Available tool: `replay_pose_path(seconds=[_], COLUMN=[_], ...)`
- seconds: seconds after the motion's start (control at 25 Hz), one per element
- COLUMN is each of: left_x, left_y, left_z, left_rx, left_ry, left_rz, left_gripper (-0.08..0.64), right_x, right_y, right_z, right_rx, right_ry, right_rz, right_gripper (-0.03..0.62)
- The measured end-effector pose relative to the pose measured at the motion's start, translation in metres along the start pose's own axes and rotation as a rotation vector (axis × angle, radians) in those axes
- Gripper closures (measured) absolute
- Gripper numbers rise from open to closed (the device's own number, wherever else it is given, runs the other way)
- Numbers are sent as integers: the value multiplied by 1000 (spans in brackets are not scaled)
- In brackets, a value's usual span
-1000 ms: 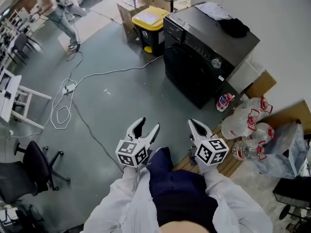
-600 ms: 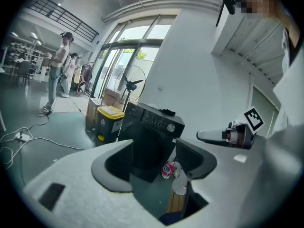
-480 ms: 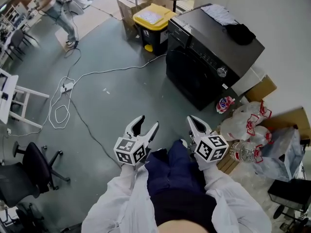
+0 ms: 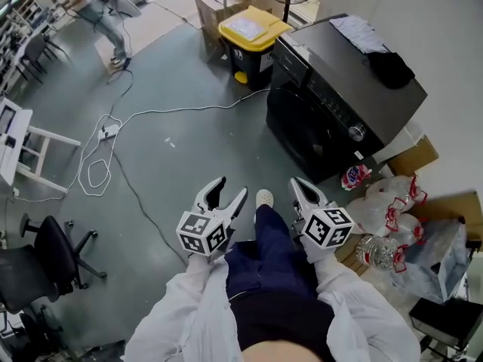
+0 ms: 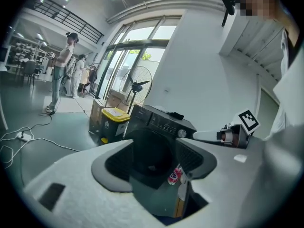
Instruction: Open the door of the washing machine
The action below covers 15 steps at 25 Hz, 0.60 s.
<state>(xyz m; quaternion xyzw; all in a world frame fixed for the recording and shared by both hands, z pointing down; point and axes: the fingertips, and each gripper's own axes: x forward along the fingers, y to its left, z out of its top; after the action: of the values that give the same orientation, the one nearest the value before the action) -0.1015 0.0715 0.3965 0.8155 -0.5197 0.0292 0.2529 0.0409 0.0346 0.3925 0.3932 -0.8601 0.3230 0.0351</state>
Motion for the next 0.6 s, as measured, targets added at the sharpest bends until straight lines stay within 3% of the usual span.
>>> replay_pose_path(seconds=[0.6], left_x=[141], left_y=[61], left_z=[79], left_rx=[6], left_ry=[-29], left_rz=[0], left_gripper=[293], right_x=[131], right_y=[-86], right_z=[98], right_rx=[-27], right_ry=[31], right_rz=[59], right_gripper=[584])
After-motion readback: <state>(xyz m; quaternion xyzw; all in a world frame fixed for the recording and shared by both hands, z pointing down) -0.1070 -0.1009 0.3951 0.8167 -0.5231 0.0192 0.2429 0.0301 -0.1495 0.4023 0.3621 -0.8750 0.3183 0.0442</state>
